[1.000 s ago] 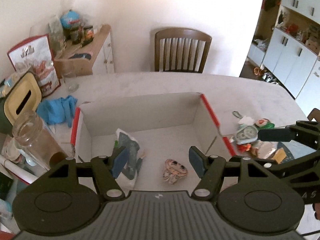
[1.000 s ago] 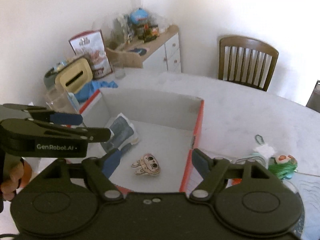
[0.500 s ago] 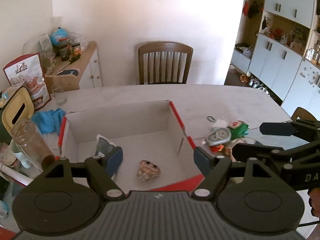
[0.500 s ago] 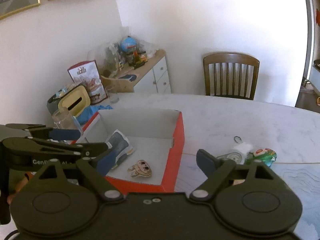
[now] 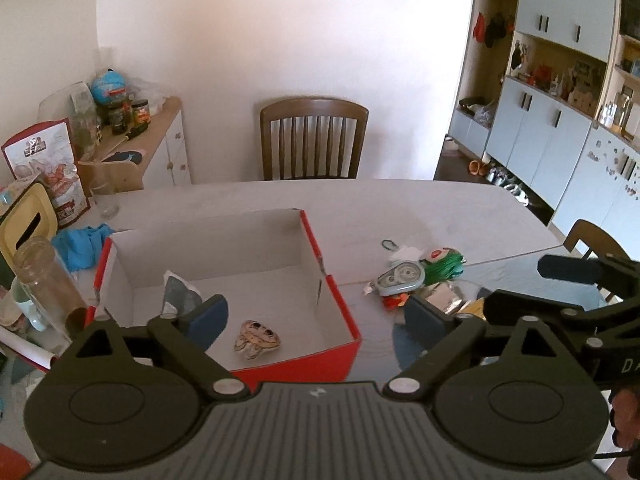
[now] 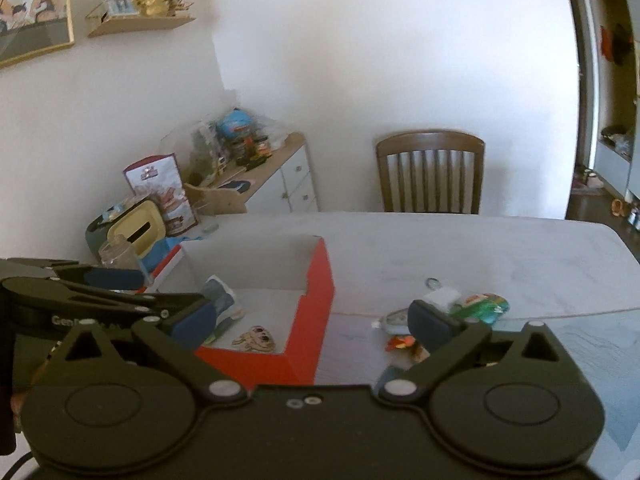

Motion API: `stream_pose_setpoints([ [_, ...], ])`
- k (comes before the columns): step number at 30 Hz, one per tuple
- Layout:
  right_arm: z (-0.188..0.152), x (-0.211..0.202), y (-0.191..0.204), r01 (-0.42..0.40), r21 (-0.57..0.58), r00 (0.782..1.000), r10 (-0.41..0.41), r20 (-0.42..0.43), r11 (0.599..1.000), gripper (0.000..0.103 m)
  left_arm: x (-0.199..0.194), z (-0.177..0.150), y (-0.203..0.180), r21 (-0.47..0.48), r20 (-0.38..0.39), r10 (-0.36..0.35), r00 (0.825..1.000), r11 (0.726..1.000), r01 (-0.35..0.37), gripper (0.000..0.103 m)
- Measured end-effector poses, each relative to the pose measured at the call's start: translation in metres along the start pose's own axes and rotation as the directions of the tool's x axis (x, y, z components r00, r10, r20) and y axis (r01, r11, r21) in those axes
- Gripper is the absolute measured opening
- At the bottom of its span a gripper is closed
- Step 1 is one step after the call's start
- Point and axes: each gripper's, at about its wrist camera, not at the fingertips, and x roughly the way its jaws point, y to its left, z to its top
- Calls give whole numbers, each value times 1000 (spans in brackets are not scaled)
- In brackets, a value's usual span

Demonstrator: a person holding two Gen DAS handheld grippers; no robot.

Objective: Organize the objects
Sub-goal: 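Withdraw both tools from the box back toward the pile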

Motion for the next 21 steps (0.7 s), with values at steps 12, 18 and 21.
stream_pose_setpoints([
  [12,-20,-27,-39,87,51,996,-88,20,995,102,6,-6,-34,20,43,-3,999,1000,2,103],
  [18,-31,-37,-60,136,63,991,-137,10,989,102,18,-11,-52,30,18,-47,999,998,47,103],
  [21,-35,-42,-72,163,62,986,-164,4,985,102,22,-15,-62,40,24,-60,998,997,59,103],
])
